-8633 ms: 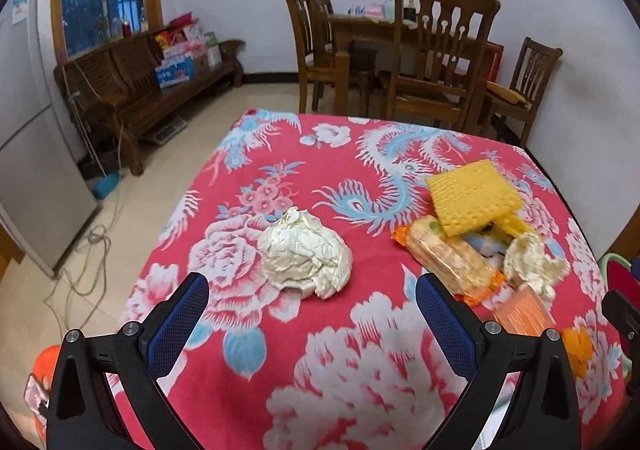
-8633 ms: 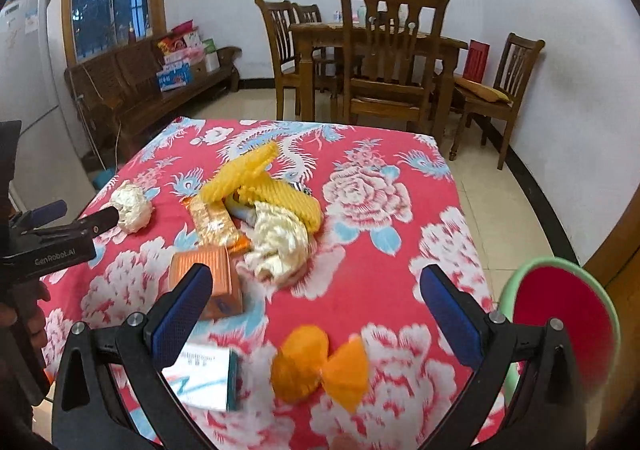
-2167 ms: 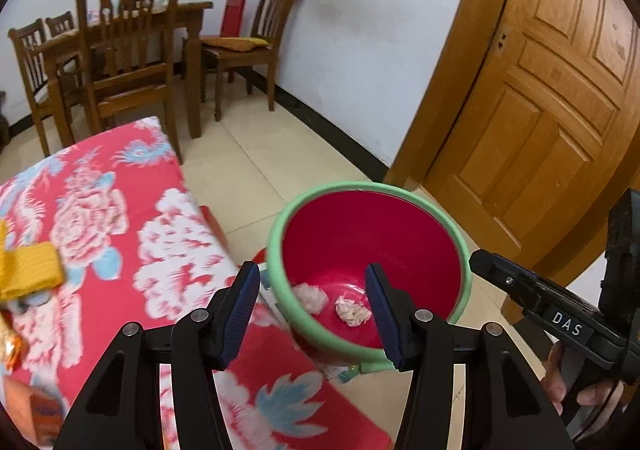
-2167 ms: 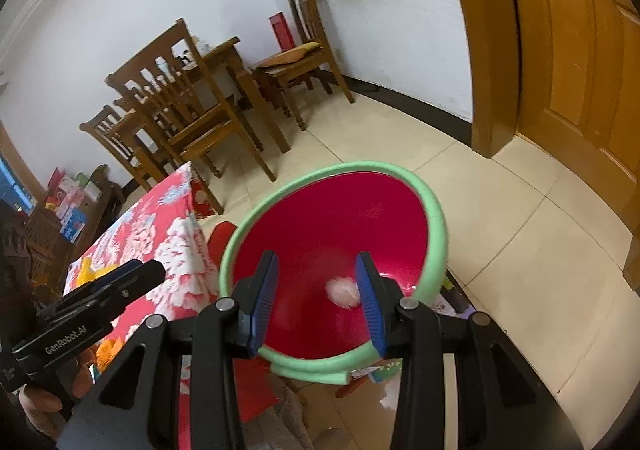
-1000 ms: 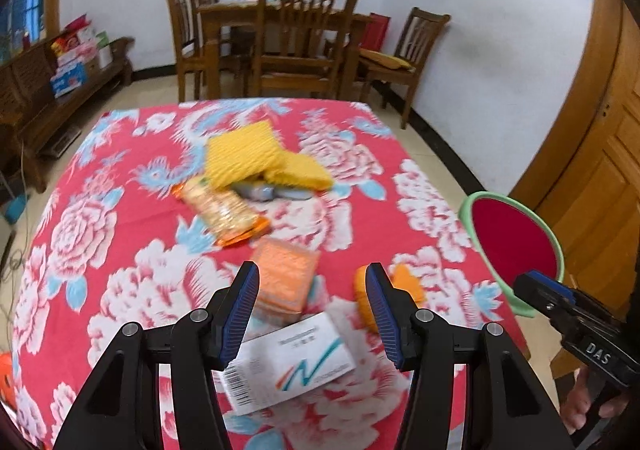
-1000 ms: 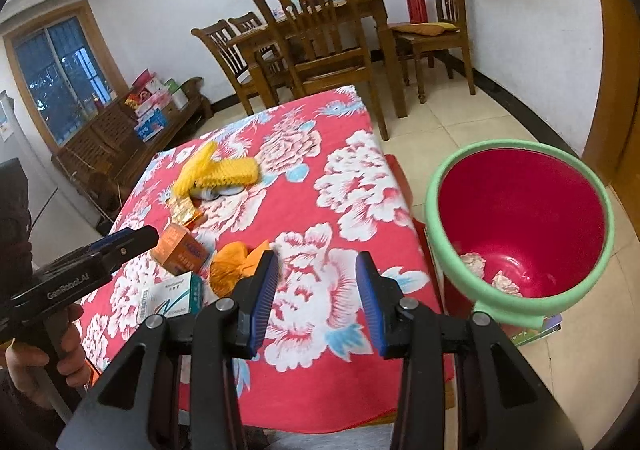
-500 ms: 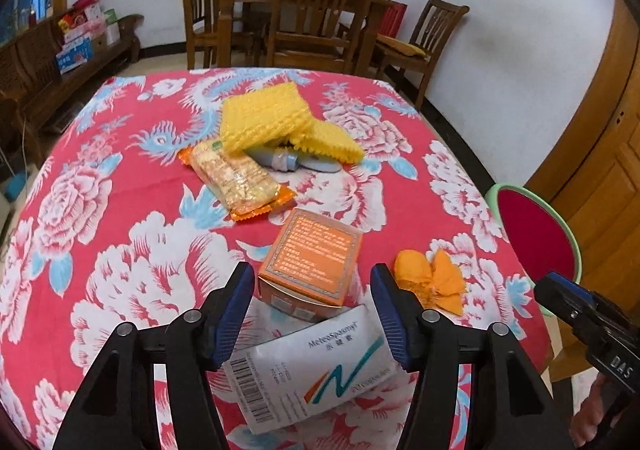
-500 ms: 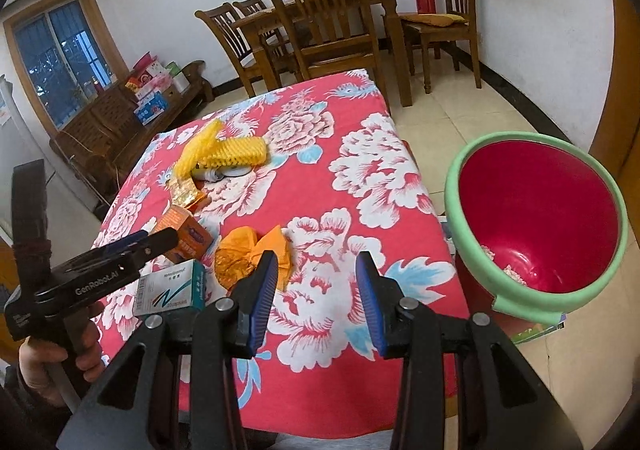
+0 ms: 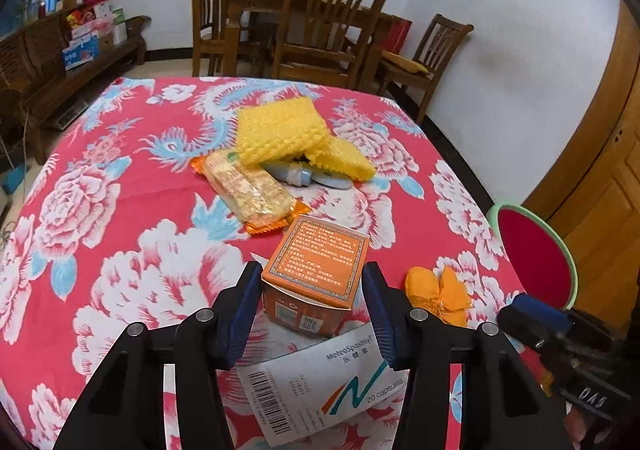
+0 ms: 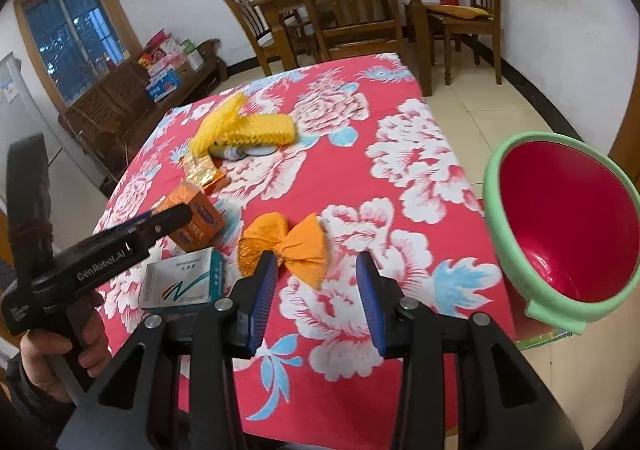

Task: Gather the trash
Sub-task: 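Grasp the small orange carton with left tool while right tool reaches the orange bow wrapper, then close right tool on the orange bow-shaped mesh wrapper and lift it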

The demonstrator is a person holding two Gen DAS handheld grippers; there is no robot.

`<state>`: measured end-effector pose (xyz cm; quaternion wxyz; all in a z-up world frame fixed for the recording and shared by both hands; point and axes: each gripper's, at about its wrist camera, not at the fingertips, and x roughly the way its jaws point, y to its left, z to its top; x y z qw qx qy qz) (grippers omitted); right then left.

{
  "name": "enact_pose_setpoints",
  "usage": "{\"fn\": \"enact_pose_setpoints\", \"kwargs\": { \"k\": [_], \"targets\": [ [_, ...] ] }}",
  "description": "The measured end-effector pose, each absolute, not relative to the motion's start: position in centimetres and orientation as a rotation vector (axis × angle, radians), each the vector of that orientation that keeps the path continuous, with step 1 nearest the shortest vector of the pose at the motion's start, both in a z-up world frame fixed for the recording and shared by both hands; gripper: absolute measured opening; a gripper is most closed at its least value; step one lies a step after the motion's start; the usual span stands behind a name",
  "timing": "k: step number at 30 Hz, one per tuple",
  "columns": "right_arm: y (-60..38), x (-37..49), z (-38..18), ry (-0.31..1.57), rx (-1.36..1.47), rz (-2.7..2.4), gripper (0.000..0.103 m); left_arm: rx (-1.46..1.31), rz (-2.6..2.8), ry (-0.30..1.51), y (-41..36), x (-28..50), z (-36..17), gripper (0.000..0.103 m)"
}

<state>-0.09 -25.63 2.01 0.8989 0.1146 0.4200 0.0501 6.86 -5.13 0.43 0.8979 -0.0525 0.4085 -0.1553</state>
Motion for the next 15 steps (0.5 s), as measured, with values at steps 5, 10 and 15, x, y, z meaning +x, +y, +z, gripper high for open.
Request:
{"fn": "enact_pose_setpoints", "kwargs": {
  "k": [5,10,15],
  "targets": [
    [-23.6,1.2,1.2,0.900,0.190,0.150,0.045,-0.136,-0.285,0.837,-3.8,6.9,0.9,0.052],
    [-21.6,2.6,0.0,0.936,0.129,0.184,0.045,-0.145,-0.254,0.826,-2.7,6.8,1.2,0.052],
    [-20.6,3.6,-1.0,0.957,0.097,0.181,0.045,-0.151,-0.237,0.827,-2.1,6.9,1.1,0.052]
  ]
}}
